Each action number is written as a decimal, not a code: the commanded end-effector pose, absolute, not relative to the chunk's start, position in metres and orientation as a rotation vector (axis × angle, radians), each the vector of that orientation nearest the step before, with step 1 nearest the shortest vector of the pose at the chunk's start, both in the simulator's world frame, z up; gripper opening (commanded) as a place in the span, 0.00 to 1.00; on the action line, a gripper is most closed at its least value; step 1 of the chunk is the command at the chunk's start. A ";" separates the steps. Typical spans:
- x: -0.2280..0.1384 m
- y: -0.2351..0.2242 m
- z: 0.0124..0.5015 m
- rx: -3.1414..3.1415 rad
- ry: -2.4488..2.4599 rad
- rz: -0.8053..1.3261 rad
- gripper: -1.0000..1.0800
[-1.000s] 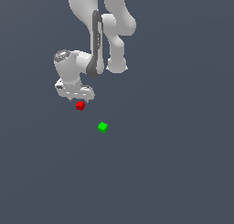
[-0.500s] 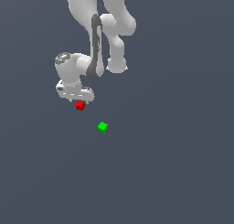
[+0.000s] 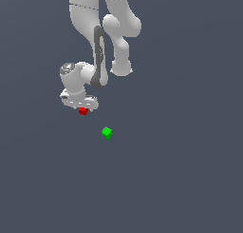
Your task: Stack the red cube on top of the green cube.
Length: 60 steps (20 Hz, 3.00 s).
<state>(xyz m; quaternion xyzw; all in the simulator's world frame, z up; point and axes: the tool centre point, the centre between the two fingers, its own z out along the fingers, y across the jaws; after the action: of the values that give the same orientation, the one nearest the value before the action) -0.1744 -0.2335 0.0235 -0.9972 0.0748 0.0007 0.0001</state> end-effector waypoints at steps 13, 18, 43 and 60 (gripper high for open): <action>-0.175 -0.234 0.020 -3.133 0.236 0.000 0.00; -0.175 -0.234 0.026 -3.133 0.236 0.000 0.00; -0.174 -0.234 0.119 -3.133 0.235 -0.001 0.00; -0.098 -0.153 0.090 -3.131 0.235 -0.001 0.00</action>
<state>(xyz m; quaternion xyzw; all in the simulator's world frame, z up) -0.1088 -0.1653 0.0935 -0.9972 0.0749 0.0000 0.0007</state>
